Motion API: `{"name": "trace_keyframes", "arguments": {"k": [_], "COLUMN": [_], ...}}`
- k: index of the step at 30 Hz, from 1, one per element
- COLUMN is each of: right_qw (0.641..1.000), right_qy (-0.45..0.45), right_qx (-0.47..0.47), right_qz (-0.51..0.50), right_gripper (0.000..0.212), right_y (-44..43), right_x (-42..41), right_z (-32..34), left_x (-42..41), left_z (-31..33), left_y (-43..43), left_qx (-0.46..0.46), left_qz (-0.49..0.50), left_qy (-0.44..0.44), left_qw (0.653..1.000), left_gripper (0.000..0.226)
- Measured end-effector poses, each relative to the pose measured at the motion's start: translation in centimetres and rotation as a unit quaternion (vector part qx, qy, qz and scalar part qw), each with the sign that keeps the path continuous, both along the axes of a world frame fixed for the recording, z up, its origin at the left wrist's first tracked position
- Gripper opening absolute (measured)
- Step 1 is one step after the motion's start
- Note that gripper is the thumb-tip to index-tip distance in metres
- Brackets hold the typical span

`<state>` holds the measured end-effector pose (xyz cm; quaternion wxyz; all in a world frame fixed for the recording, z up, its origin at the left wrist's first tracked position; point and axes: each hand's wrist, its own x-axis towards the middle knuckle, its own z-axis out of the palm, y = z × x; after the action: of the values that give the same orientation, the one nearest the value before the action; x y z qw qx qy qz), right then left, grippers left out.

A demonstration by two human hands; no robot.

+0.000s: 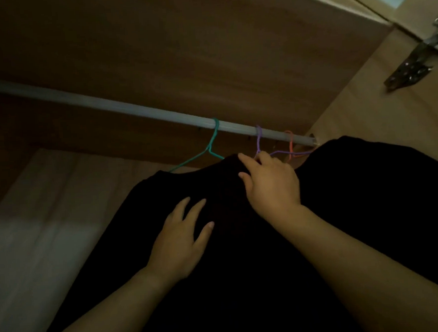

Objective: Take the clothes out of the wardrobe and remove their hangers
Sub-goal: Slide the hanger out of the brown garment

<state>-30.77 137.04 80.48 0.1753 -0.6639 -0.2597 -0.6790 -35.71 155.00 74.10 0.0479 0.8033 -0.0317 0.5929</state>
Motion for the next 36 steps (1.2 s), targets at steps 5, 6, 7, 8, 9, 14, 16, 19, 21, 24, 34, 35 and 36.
{"name": "trace_keyframes", "arguments": {"k": [5, 6, 7, 8, 9, 14, 16, 19, 21, 24, 34, 35, 36], "right_qw": [0.996, 0.995, 0.993, 0.992, 0.991, 0.979, 0.971, 0.948, 0.931, 0.876, 0.782, 0.778, 0.771], "right_qy": [0.033, 0.04, 0.038, 0.029, 0.027, 0.113, 0.161, 0.251, 0.298, 0.411, 0.599, 0.607, 0.616], "right_qx": [-0.072, -0.091, -0.104, -0.108, -0.106, -0.134, -0.139, -0.154, -0.172, -0.235, -0.134, -0.113, -0.093], "right_qz": [-0.027, -0.028, -0.04, -0.063, -0.08, -0.105, -0.111, -0.119, -0.123, -0.088, -0.105, -0.117, -0.132], "right_gripper": [0.056, 0.056, 0.056, 0.055, 0.055, 0.056, 0.057, 0.057, 0.057, 0.069, 0.06, 0.059, 0.058], "right_y": [0.2, 0.3, 0.2, 0.1, -0.1, -2.1, -2.9, -4.2, -5.3, -6.9, -14.3, -15.4, -16.4], "right_x": [0.2, 0.4, 0.6, 0.6, 0.7, 0.3, -0.7, -2.9, -4.9, -8.9, -23.9, -25.8, -28.0], "right_z": [-6.5, -8.3, -10.3, -12.3, -14.4, -25.6, -30.4, -37.6, -42.0, -47.8, -64.6, -66.1, -67.4], "left_x": [0.5, 0.5, 0.5, 0.4, 0.3, -1.1, -2.2, -4.1, -5.4, -7.4, -16.4, -17.3, -18.2], "left_z": [-4.3, -5.3, -6.4, -7.6, -8.9, -17.5, -21.7, -28.1, -32.1, -38.3, -56.5, -57.6, -58.7], "left_y": [0.0, 0.0, -0.1, -0.1, -0.2, -1.1, -1.3, -1.6, -2.0, -3.0, -9.6, -10.8, -12.2], "left_qx": [0.028, 0.039, 0.052, 0.069, 0.088, 0.123, 0.125, 0.128, 0.136, 0.146, 0.093, 0.083, 0.076], "left_qz": [0.053, 0.065, 0.081, 0.1, 0.119, 0.088, 0.044, -0.006, -0.024, -0.04, -0.18, -0.208, -0.236], "left_qy": [-0.031, -0.021, -0.014, -0.008, 0.002, 0.09, 0.129, 0.181, 0.216, 0.279, 0.457, 0.468, 0.48], "left_qw": [0.998, 0.997, 0.995, 0.993, 0.989, 0.984, 0.983, 0.975, 0.967, 0.948, 0.866, 0.855, 0.841], "left_gripper": [0.057, 0.059, 0.062, 0.065, 0.067, 0.066, 0.065, 0.062, 0.058, 0.056, 0.058, 0.058, 0.059]}}
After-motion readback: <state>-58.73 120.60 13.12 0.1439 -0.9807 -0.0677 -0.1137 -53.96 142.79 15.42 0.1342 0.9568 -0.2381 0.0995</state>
